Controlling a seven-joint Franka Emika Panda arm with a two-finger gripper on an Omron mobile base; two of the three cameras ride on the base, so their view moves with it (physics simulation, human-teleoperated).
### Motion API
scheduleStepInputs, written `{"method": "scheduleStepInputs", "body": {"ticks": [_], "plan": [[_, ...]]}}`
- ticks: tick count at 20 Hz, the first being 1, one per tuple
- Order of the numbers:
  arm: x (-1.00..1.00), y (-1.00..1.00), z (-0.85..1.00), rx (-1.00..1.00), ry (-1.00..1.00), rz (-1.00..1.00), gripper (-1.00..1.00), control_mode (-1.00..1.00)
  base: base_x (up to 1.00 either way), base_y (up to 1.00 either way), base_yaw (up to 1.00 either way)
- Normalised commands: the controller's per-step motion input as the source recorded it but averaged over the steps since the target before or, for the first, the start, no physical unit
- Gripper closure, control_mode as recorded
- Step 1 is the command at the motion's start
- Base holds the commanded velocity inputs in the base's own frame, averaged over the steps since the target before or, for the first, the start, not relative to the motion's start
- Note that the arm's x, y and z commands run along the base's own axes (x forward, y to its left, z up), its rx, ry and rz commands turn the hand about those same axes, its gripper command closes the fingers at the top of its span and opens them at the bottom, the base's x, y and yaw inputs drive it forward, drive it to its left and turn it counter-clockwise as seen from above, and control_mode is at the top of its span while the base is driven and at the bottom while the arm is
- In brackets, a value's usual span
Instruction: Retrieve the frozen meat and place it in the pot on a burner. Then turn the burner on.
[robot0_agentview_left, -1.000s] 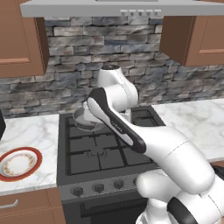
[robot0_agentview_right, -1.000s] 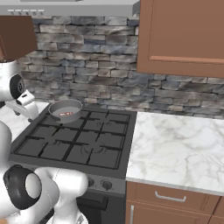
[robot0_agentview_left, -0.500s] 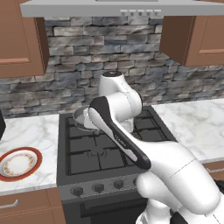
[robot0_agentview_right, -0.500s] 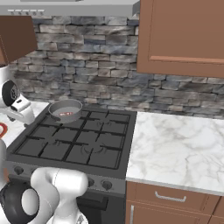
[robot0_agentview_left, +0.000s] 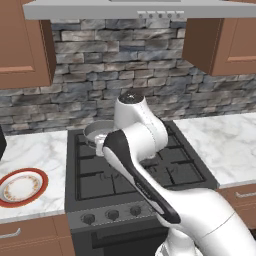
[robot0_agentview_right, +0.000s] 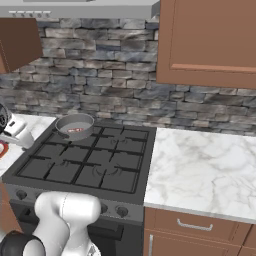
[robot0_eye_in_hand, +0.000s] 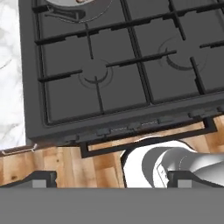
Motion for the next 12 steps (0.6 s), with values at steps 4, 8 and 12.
{"method": "scheduleStepInputs", "body": {"ticks": [4, 8, 12], "plan": [[-0.46, 0.0, -0.3, -0.03, -0.23, 0.11, -1.0, -1.0, 0.0, 0.0, 0.0], [-0.48, 0.0, -0.36, -0.03, -0.22, 0.12, -1.0, -1.0, 0.0, 0.0, 0.0], [-0.52, 0.02, -0.28, -0.04, -0.21, 0.13, -1.0, -1.0, 0.0, 0.0, 0.0]]}}
